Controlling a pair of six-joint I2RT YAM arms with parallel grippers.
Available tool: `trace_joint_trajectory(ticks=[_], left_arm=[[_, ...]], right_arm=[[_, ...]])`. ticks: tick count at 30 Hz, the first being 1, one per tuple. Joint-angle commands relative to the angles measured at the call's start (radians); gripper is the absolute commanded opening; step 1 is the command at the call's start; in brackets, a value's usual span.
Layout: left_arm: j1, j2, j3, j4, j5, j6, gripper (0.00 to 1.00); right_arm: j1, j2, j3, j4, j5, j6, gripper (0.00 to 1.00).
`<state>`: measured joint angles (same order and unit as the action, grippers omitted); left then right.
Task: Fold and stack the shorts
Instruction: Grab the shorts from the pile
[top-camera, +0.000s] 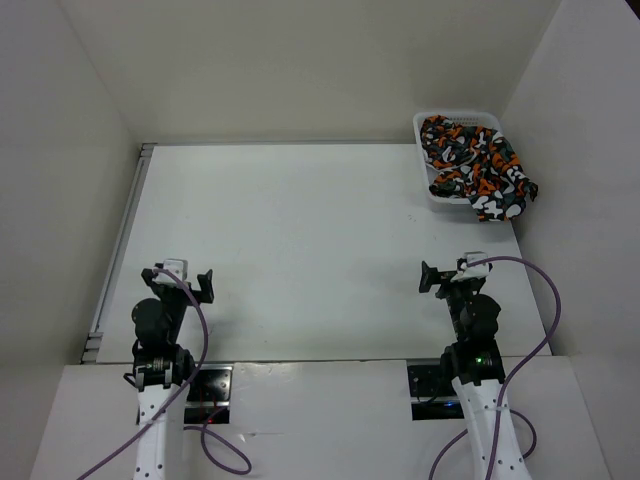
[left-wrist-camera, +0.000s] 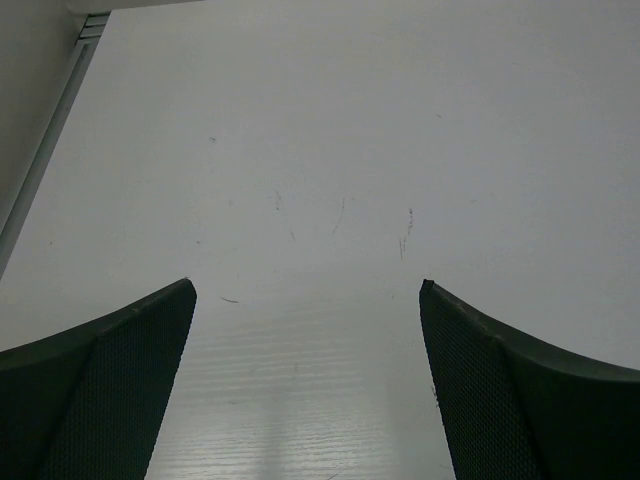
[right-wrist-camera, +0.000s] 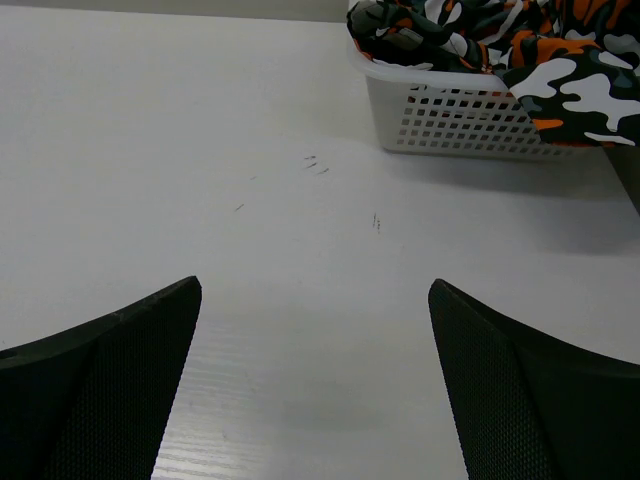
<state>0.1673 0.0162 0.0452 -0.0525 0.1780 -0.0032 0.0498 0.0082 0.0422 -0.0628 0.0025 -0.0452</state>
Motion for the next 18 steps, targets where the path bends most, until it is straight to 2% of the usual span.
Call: trace_joint_trajectory(ticks=[1,6,8,9,10,11,12,13,14,15,16,17,18], left_arm=[[0.0,-0.012,-0.025,0.031,0.023,0.003,0.99],[0.0,-0.012,-0.025,0.031,0.056,0.003,0.99],[0.0,-0.012,0.004,-0.004,0.197,0.003,0.99],[0.0,-0.012,0.004,-0.062,0.391,0.003,0.99],[0.0,-0.012,0.04,-0.076,0.458,0.003,0.99],[0.0,-0.012,0.041,-0.089,0.525,0.003,0.99],[0.0,-0.012,0.057,-0.051,0.578,0.003,0.99],[0.0,-0.012,0.067,-0.037,0.612,0.003,0.99],[0.0,-0.012,0.067,0.015,0.606,0.003,0.99],[0.0,-0.012,0.067,0.09,0.606,0.003,0.99],[0.0,-0.012,0.052,0.294,0.515,0.003,0.99],[-0.009,-0.002,0.039,0.375,0.438,0.003,0.99],[-0.009,0.007,0.048,0.437,0.411,0.003,0.99]], right_arm=[[0.009,-0.016,-0.036,0.058,-0.002,0.008,0.99],[0.009,-0.016,-0.036,0.058,-0.002,0.008,0.99],[0.009,-0.016,-0.036,0.058,-0.002,0.008,0.99],[0.009,-0.016,-0.025,0.058,-0.033,-0.001,0.99],[0.009,-0.016,-0.003,0.058,-0.124,-0.235,0.99],[0.009,-0.016,0.027,0.058,-0.345,-0.333,1.0],[0.009,-0.016,0.092,0.034,-0.407,-0.537,1.0],[0.009,-0.016,0.138,-0.073,-0.518,-0.826,1.0],[0.009,-0.016,0.169,-0.239,-0.759,-1.33,1.0],[0.009,-0.016,0.17,-0.241,-0.762,-1.335,1.0],[0.009,-0.016,0.136,-0.077,-0.789,-1.381,1.0],[0.009,-0.016,0.063,0.304,-0.789,-1.331,1.0],[0.009,-0.001,0.009,0.53,-0.761,-1.197,1.0]])
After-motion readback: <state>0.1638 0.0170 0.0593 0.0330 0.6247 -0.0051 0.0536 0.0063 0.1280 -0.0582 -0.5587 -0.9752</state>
